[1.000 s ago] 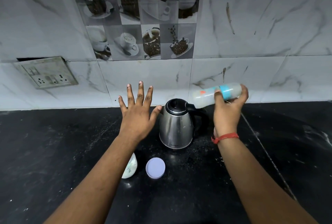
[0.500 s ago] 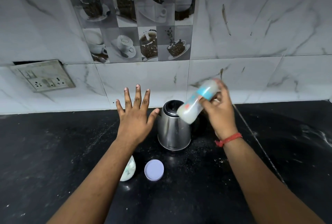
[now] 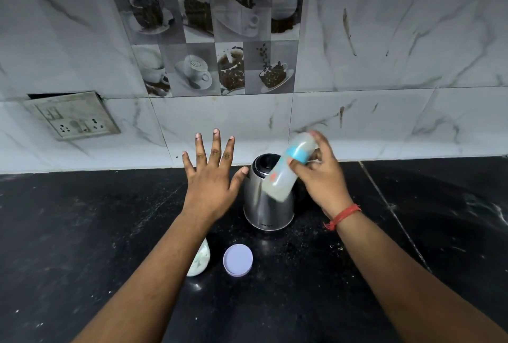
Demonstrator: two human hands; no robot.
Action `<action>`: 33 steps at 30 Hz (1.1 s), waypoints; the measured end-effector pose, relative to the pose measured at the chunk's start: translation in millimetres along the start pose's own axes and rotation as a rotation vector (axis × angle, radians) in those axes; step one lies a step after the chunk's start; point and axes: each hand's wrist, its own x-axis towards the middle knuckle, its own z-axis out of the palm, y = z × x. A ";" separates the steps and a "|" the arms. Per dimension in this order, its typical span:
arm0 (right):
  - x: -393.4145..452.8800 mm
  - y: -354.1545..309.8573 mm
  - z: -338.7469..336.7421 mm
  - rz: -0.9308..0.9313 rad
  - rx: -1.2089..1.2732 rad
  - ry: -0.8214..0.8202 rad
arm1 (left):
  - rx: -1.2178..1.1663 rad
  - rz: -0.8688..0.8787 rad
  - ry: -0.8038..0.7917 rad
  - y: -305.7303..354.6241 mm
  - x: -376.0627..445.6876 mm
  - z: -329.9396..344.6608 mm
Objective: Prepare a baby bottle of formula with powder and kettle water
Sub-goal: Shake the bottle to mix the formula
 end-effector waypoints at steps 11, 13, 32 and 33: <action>5.3 -6.8 -16.4 0.026 0.033 0.046 | -0.022 -0.003 0.027 -1.2 -0.6 -6.3; 11.7 -12.1 -20.3 -0.016 0.240 0.342 | -0.019 -0.004 0.026 0.0 -0.9 -5.6; 8.9 -12.5 -8.3 0.000 0.226 0.335 | 0.020 -0.023 -0.004 -2.8 2.1 -6.0; 5.1 -5.4 -3.2 0.022 0.108 0.197 | 0.024 -0.020 -0.006 -2.9 2.1 -6.2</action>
